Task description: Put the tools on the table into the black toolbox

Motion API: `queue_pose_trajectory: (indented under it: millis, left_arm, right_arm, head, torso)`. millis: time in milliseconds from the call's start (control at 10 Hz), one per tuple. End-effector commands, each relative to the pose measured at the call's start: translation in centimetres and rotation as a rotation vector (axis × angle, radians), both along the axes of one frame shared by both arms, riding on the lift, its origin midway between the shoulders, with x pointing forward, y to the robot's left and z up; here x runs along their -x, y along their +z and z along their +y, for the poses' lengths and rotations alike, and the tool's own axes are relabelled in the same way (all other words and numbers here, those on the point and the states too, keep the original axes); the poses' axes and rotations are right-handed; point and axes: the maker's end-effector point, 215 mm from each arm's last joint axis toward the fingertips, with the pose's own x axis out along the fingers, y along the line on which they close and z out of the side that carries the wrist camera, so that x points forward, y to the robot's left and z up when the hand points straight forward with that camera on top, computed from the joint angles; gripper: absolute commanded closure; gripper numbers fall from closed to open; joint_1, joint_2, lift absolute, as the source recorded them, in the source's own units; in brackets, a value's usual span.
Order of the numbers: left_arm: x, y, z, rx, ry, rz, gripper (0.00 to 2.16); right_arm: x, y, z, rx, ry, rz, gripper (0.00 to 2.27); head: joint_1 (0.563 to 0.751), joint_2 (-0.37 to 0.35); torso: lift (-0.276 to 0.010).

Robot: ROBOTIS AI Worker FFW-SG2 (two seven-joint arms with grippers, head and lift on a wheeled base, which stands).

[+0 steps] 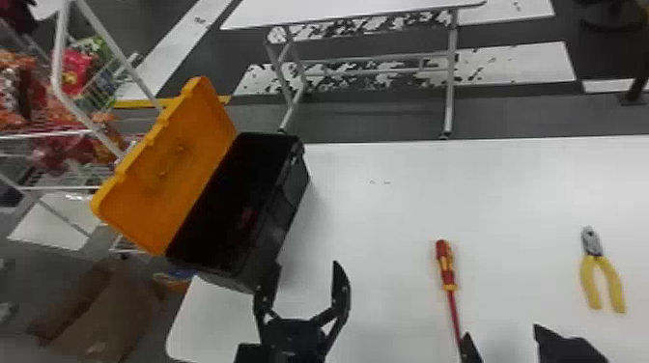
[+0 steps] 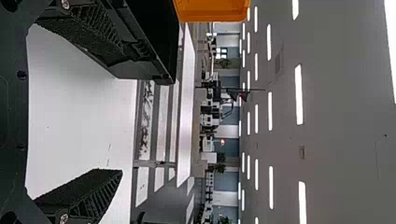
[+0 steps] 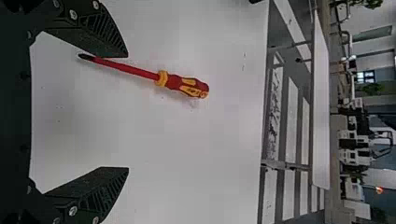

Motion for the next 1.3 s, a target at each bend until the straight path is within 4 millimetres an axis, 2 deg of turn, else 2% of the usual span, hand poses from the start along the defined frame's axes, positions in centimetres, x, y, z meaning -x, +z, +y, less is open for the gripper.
queue_pose_trajectory:
  millis: [0,200,400,700,1200]
  left_arm:
    - [0.0,-0.1,0.0,0.0,0.0,0.001,0.07]
    - [0.0,-0.1,0.0,-0.001,-0.003,0.004,0.07]
    - [-0.1,-0.1,-0.2,-0.002,-0.013,0.002,0.07]
    - [-0.2,0.0,-0.6,0.0,-0.024,-0.001,0.08]
    - [-0.4,0.1,-1.0,-0.003,-0.034,-0.003,0.08]
  right_arm:
    - [0.2,-0.2,1.5,0.016,0.031,0.045,0.15]
    - [-0.6,0.9,3.2,0.009,0.06,0.052,0.15]
    - [-1.3,1.0,4.6,0.023,0.086,0.081,0.16]
    - [-2.9,1.0,5.1,0.05,0.085,0.116,0.17]
    - [-3.8,-1.5,5.5,0.018,0.09,0.174,0.19]
  head:
    - [0.695,0.329]
    - [0.695,0.35]
    - [0.695,0.35]
    - [0.695,0.35]
    - [0.695,0.35]
  torso:
    - [-0.075]
    - [-0.075]
    - [-0.075]
    - [-0.075]
    - [-0.075]
